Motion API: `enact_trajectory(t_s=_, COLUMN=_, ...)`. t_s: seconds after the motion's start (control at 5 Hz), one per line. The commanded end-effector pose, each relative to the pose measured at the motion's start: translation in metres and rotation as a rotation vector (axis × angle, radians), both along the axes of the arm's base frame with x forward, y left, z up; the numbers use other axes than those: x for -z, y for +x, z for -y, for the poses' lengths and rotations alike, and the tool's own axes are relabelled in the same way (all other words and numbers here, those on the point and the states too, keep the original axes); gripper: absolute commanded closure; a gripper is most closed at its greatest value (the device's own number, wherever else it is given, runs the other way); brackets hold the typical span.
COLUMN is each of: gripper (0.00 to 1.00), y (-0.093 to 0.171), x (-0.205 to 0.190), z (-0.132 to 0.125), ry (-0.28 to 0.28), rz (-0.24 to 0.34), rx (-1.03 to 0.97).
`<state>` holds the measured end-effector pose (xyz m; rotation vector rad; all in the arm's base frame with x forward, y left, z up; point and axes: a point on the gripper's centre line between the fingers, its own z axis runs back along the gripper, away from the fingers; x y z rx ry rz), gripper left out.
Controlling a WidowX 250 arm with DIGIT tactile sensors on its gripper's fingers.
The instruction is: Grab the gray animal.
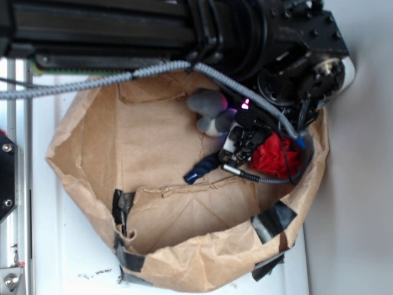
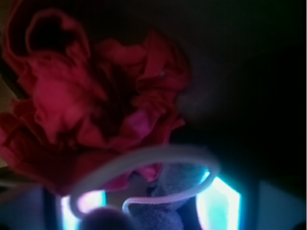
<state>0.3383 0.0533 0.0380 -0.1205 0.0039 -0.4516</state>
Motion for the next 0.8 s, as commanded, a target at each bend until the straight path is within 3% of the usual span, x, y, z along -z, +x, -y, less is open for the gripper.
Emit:
enact_trajectory(t_s=0.0, gripper=1.00, y=0.007, x=-0.037, z=-0.015, ry=0.034, rz=0.175, rx=0.006)
enact_trajectory(t_s=0.4, gripper=1.00, y=-0.027, x=-0.123, z=-0.026, ry=-0.110, rz=0.303, rx=-0.040)
enact_trajectory(t_s=0.6, gripper=1.00, y=-0.043, x=-0.159, z=-0.030, ry=-0.150, rz=0.332, rx=-0.083)
